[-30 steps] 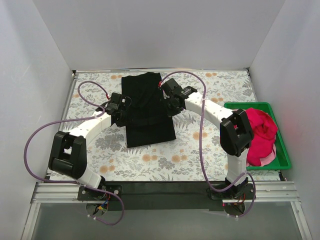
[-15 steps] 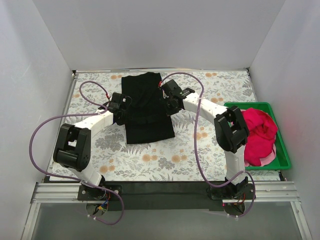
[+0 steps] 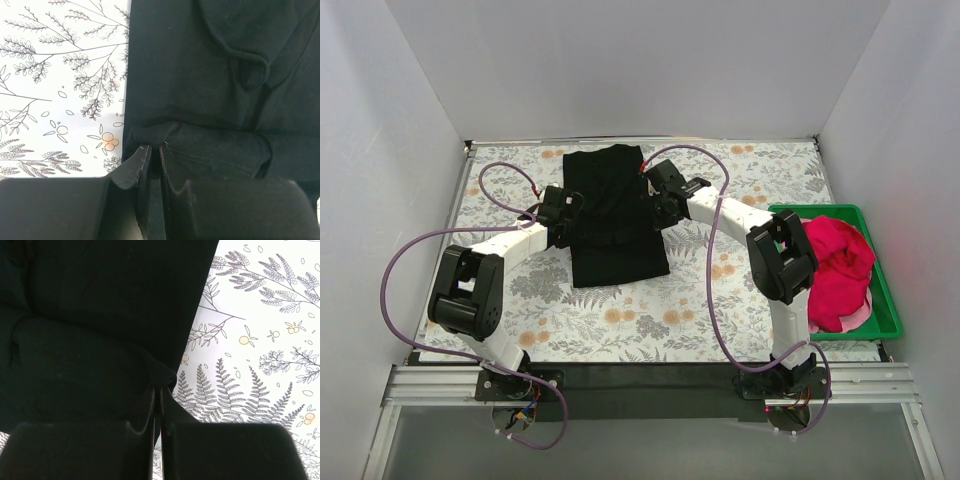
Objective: Fold and stack the t-shirts
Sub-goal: Fold the tshirt
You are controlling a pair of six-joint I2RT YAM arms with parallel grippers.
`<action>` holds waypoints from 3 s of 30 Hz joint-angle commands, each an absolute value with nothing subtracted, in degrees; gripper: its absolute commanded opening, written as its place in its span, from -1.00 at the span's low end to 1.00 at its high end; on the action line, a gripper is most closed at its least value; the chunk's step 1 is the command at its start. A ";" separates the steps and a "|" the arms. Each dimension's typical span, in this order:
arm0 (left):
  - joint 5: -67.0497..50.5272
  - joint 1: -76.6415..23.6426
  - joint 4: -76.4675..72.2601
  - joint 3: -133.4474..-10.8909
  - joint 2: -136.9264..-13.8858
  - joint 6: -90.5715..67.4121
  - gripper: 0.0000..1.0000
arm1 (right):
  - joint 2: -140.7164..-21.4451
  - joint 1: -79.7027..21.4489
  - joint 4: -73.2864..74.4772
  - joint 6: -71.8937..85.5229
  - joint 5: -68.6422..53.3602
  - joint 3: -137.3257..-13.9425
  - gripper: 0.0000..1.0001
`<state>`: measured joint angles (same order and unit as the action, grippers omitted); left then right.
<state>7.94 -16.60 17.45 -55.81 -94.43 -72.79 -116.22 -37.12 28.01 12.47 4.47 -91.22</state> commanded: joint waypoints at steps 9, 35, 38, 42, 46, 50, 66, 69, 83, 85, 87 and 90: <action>12.57 -16.08 16.26 -55.90 -93.25 -72.69 -0.45 | -117.95 -36.65 26.10 13.01 4.40 -93.08 -0.71; 12.30 -27.16 25.40 -48.27 -80.76 -88.68 -0.52 | -110.12 -41.66 20.92 19.68 0.44 -83.67 -0.45; 13.80 -27.16 23.82 -45.98 -82.88 -90.35 -0.67 | -111.70 -41.75 20.04 20.13 -1.40 -83.50 -0.46; 14.24 -27.07 21.98 -44.13 -85.34 -90.88 -0.69 | -113.81 -41.75 18.81 20.21 -1.41 -84.02 -0.47; 14.68 -27.07 21.97 -43.16 -87.54 -90.70 -0.69 | -116.80 -41.75 18.46 19.95 -1.14 -86.65 -0.47; 14.77 -27.07 21.97 -42.37 -87.80 -90.35 -0.70 | -120.40 -41.49 18.46 19.34 -0.53 -89.55 -0.47; 13.80 -27.16 23.64 -41.39 -85.43 -89.74 -0.69 | -128.94 -35.60 18.28 15.74 -0.26 -109.86 -0.35; 13.89 -27.07 24.96 -43.58 -84.99 -89.91 -0.67 | -125.26 -35.07 18.19 14.25 -0.26 -108.99 -0.31; 13.36 -24.17 24.96 -57.65 -90.87 -84.82 -0.55 | -104.07 -33.22 15.56 16.08 -5.18 -83.60 -0.22; 12.84 -23.91 24.35 -58.62 -93.76 -84.38 -0.56 | -101.79 -33.22 15.12 16.43 -5.27 -80.17 -0.23; 12.31 -23.73 24.43 -60.28 -95.44 -83.59 -0.56 | -100.38 -33.14 15.03 16.61 -5.19 -78.14 -0.23; 13.27 -23.56 24.43 -61.96 -97.12 -82.97 -0.56 | -98.00 -33.13 14.85 16.44 -5.36 -75.15 -0.23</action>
